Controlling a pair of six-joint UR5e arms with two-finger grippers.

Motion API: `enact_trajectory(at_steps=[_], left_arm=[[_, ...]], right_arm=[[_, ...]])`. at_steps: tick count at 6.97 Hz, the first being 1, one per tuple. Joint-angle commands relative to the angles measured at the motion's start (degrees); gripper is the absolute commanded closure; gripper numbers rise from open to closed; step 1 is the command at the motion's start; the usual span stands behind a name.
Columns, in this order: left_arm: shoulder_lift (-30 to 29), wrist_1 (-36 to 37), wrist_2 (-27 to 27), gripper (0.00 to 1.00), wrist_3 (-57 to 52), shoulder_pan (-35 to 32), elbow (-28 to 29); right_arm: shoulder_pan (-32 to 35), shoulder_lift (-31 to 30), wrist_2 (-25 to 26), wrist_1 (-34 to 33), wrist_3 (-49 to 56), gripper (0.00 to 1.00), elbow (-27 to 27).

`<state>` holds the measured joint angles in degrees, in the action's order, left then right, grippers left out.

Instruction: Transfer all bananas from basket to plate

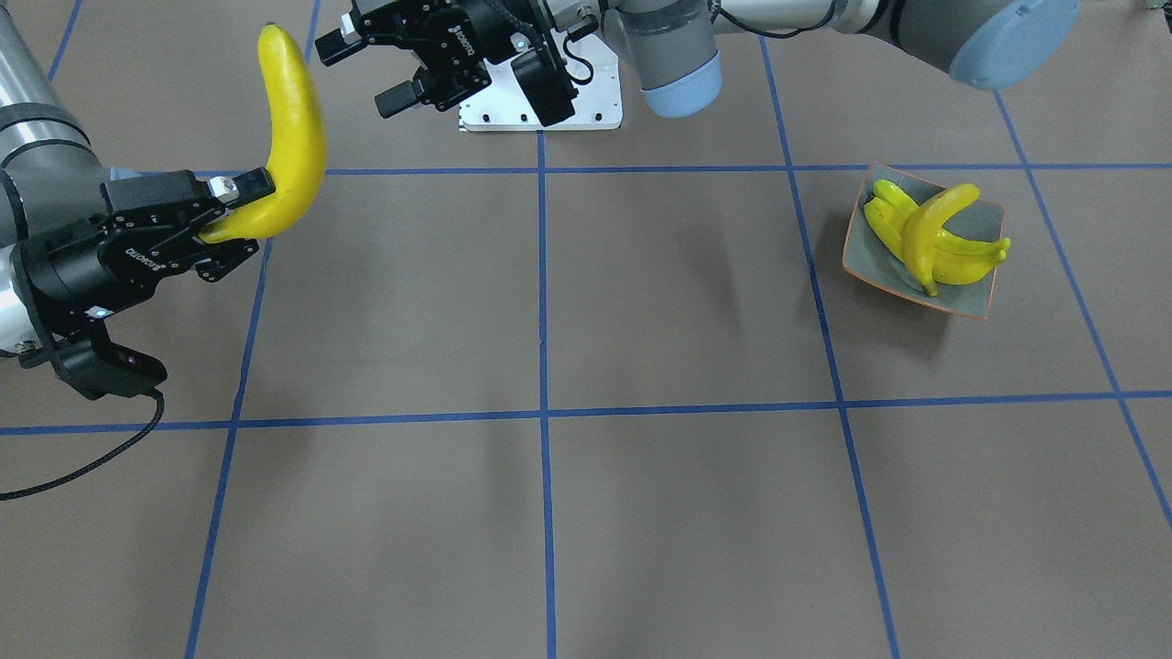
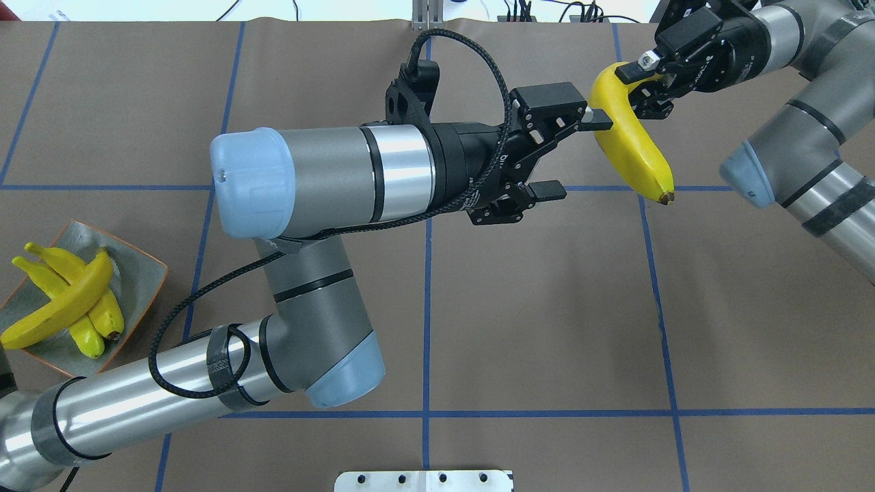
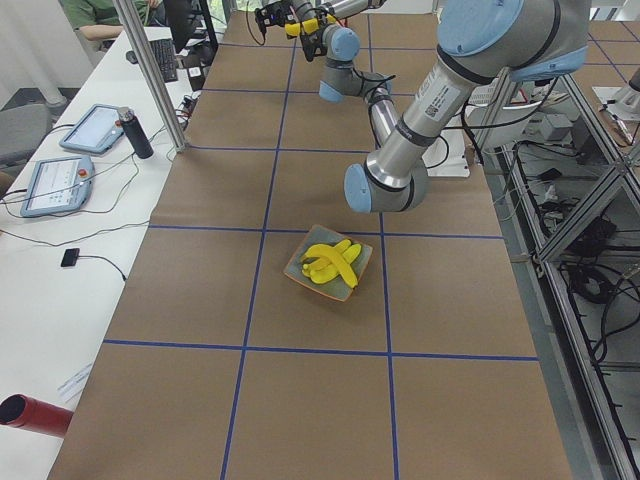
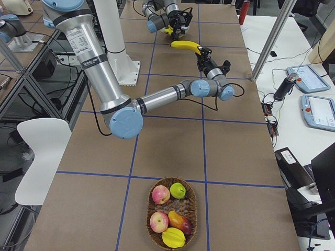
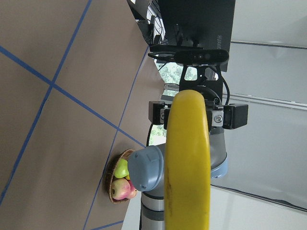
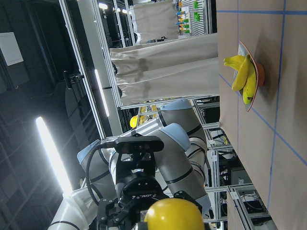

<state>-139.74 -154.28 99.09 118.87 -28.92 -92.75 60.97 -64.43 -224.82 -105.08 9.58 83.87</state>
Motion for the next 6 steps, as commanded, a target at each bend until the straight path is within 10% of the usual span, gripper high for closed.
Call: enact_trajectory(at_steps=[1, 6], left_arm=[[-0.5, -1.5, -1.0, 0.00, 0.7, -0.1, 1.6], [-3.9, -3.7, -2.3, 0.00, 2.7, 0.0, 6.1]], right_arm=[[-0.1, -0.1, -0.4, 0.0, 0.0, 1.00, 0.1], [-0.5, -0.1, -0.4, 0.0, 0.0, 1.00, 0.2]])
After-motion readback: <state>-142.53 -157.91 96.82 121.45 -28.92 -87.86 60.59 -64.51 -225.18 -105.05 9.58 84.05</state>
